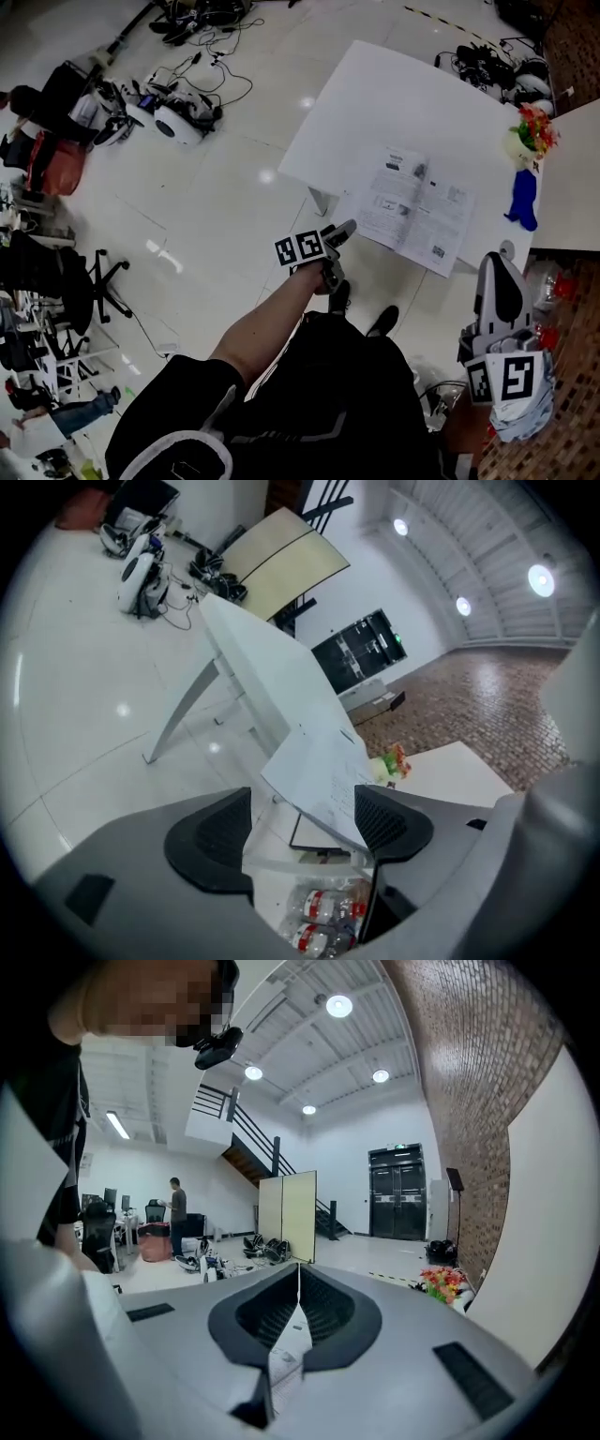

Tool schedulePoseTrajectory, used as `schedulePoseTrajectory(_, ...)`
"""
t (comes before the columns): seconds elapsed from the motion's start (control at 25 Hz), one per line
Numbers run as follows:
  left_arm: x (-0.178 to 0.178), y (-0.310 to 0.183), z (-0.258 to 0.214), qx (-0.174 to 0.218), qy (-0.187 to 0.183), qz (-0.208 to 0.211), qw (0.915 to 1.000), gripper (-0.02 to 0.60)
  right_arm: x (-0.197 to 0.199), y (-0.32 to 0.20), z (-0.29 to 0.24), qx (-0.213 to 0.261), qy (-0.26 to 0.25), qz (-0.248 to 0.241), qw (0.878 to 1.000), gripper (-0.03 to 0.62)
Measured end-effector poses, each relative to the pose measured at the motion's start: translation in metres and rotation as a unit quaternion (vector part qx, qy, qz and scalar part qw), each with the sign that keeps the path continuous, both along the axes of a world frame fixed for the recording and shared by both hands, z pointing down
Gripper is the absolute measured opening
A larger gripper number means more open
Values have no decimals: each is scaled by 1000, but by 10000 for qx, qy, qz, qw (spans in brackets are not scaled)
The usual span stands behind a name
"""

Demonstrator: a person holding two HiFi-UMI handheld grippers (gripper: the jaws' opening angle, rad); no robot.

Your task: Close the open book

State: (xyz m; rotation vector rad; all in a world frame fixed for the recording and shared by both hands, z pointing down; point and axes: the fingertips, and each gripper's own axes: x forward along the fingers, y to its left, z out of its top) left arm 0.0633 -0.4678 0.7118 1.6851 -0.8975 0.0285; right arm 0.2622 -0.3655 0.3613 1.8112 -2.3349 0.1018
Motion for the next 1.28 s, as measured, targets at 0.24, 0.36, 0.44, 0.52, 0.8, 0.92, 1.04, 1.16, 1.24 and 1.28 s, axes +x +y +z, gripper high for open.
schedulePoseTrajectory(0.24, 12, -13, 11, -298, 474, -541, 9970, 333, 29, -6, -5, 16, -100, -30, 9999, 2)
schedulePoseTrajectory(0.36, 9, -19, 8, -215, 435, -596, 9970, 208, 39, -7, -5, 17, 53, 7, 10000, 2)
schedulePoseTrajectory(0.44, 4, -20, 4, -164, 391, -661, 9969, 113, 43, -6, 0, -55, 36, 33, 10000, 2)
schedulePoseTrajectory(0.52, 4, -19, -2, -128, 461, -671, 9966, 52, 45, -5, -1, -60, -12, 53, 10000, 2)
schedulePoseTrajectory(0.8, 10, -22, -20, 82, 531, -465, 9975, 15, 48, -9, -1, 16, -36, 56, 10000, 2)
schedulePoseTrajectory(0.92, 15, -23, -47, 387, 746, -440, 9955, 12, 47, -11, -11, 144, -3, 71, 9999, 2)
schedulePoseTrajectory(1.04, 32, -13, -92, 986, 1082, -92, 9892, 12, 44, -8, -20, 237, 63, 73, 9997, 2)
schedulePoseTrajectory(1.16, 62, 4, -130, 1597, 824, 594, 9819, 12, 41, -7, -30, 351, 76, 43, 9993, 2)
schedulePoseTrajectory(1.24, 90, 15, -141, 1910, 476, 1070, 9746, 12, 47, -4, -32, 393, 78, 74, 9992, 2)
schedulePoseTrajectory(1.28, 104, 20, -144, 2032, 313, 1272, 9703, 12, 51, -1, -33, 400, 73, 109, 9991, 2)
